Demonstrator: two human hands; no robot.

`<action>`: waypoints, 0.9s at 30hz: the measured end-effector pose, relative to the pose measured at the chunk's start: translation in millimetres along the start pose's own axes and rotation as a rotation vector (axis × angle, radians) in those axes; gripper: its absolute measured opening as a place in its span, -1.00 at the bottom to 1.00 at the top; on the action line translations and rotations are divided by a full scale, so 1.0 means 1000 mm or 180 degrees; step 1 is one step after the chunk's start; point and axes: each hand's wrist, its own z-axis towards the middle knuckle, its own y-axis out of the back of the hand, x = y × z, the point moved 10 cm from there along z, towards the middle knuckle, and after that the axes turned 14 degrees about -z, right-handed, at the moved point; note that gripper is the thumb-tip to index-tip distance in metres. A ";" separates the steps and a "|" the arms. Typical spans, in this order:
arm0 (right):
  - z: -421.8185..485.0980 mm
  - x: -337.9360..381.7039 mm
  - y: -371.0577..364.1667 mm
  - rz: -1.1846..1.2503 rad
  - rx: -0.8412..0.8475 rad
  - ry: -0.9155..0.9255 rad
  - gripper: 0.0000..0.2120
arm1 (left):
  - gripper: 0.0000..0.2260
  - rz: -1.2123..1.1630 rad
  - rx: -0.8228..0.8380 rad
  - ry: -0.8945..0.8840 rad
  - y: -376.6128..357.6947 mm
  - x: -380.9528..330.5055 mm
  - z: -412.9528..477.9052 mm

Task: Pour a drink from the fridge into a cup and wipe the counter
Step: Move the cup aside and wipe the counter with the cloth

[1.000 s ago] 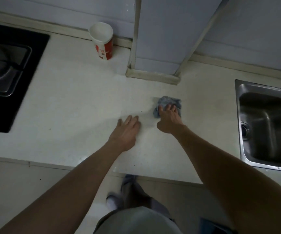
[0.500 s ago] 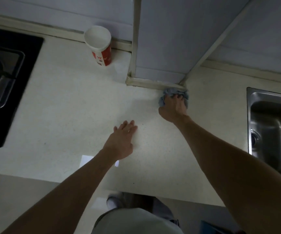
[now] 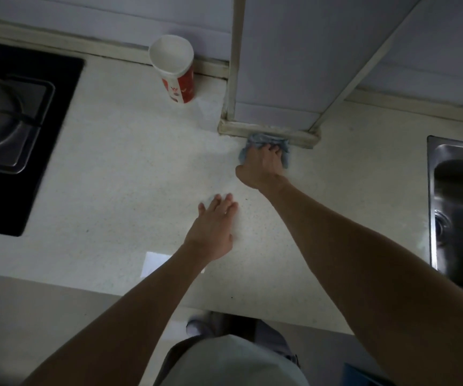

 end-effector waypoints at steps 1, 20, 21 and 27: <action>0.000 -0.002 0.000 0.0039 -0.0060 0.0021 -0.35 | -0.41 -0.0016 0.0017 -0.0008 0.002 0.000 0.000; -0.133 0.032 -0.077 -0.0394 -0.0216 0.0418 -0.44 | -0.66 -0.0069 -0.0407 -0.0259 -0.052 0.018 -0.144; -0.148 0.034 -0.085 -0.0434 -0.0224 0.0405 -0.42 | -0.66 -0.0078 -0.0425 -0.0282 -0.056 0.019 -0.149; -0.225 0.047 -0.141 -0.0494 -0.0054 0.0379 -0.31 | -0.51 0.0295 -0.0428 -0.0503 -0.072 0.023 -0.169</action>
